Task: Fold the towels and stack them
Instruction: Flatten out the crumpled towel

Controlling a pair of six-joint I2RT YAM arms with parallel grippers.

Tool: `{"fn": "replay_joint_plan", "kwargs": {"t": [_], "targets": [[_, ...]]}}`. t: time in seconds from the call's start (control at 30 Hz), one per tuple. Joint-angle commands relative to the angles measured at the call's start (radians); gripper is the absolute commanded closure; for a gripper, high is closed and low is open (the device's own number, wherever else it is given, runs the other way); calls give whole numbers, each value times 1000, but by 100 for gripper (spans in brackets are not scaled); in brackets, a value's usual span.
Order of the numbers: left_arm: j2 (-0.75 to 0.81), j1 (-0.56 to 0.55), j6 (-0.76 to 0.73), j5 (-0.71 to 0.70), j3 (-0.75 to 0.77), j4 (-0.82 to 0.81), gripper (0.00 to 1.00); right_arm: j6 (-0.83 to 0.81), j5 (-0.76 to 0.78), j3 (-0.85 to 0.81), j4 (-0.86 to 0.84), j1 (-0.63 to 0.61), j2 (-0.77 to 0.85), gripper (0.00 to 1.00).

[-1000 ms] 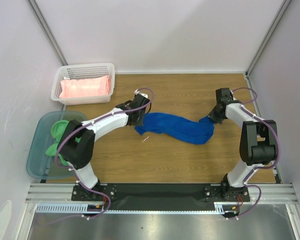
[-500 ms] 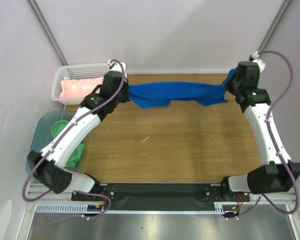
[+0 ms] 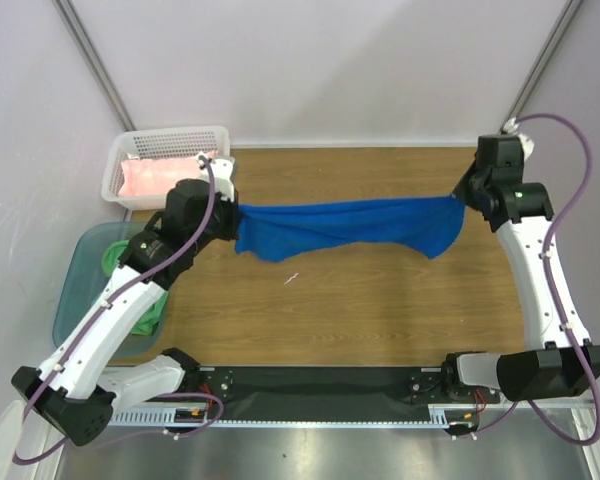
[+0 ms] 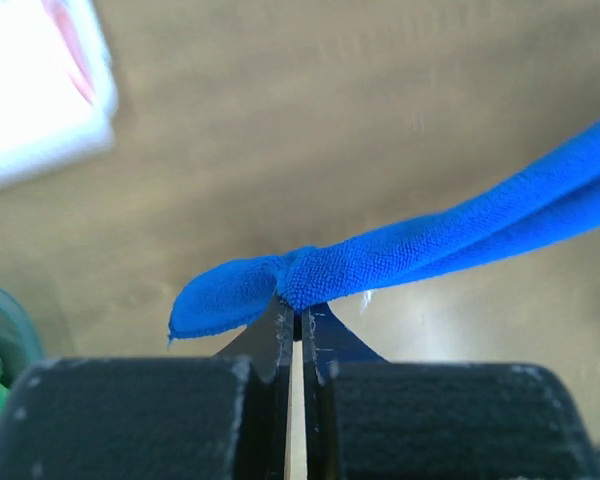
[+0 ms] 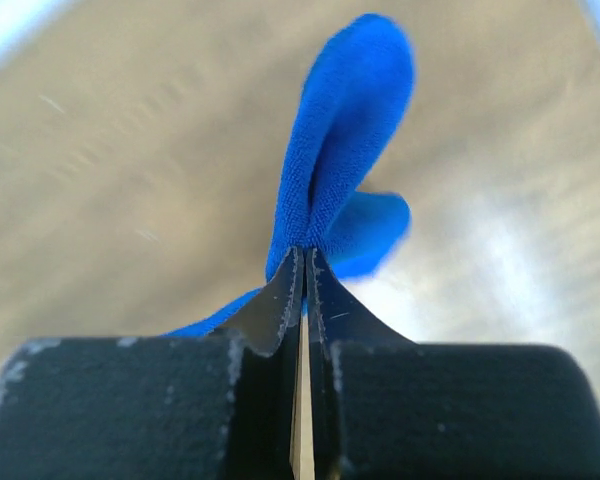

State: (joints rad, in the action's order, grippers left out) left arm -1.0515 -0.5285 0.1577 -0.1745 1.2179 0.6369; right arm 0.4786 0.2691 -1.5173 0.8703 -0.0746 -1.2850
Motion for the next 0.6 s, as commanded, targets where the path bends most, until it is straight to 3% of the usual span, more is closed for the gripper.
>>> {"fn": "replay_joint_plan", "kwargs": {"t": [0.0,0.23,0.57], "targets": [[18,2,23,122,-78,46,100,28,-19,148,47,-2,-5,100],[-10,-7,77,93,-198,29,100,58,-113,308,-105,-11,-121,100],[-270,-7,157,-89,-219,43,100,43,-99,264,-256,-63,-428,100]]}}
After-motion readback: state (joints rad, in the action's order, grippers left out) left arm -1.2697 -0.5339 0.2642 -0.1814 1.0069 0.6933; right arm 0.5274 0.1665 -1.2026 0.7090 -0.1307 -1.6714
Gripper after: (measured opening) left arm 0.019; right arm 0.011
